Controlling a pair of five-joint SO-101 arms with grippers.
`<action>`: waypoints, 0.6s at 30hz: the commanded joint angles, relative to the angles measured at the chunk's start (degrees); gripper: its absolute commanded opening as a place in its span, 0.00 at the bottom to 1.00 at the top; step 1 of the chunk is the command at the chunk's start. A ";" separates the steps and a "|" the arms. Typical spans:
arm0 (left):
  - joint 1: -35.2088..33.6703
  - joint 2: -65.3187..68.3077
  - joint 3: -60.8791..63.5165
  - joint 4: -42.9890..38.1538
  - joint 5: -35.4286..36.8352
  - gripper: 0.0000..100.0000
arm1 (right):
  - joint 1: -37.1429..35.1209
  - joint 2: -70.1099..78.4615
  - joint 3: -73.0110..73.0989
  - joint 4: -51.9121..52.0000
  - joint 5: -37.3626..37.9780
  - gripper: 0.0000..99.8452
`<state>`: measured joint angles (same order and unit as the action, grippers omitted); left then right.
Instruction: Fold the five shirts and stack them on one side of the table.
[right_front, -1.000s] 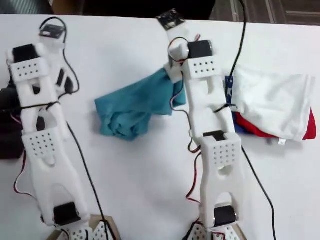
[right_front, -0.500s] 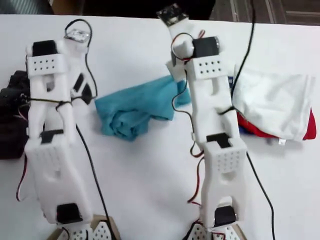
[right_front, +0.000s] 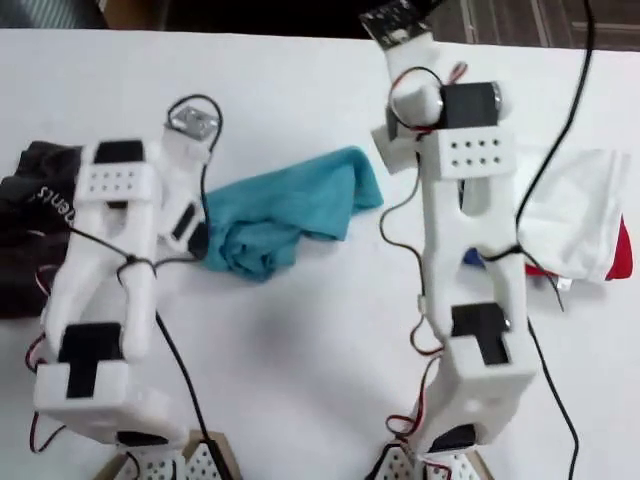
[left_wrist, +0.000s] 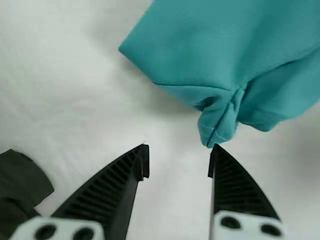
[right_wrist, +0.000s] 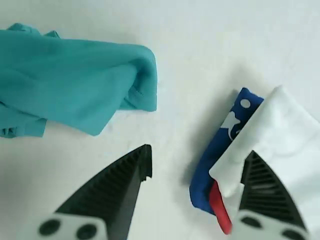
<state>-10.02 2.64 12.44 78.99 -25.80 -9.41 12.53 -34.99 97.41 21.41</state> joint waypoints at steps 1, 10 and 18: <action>2.73 -4.92 3.82 -5.27 -1.23 0.21 | 1.54 -8.84 5.80 -0.84 0.79 0.29; 4.92 -0.79 5.41 -10.81 -1.32 0.21 | 2.86 -25.98 27.78 -8.66 2.99 0.29; 4.66 2.29 5.32 -12.84 -1.41 0.04 | 3.12 -35.47 47.82 -18.59 2.99 0.29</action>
<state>-5.45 5.19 18.15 68.00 -26.86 -6.86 -18.51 8.35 82.20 24.04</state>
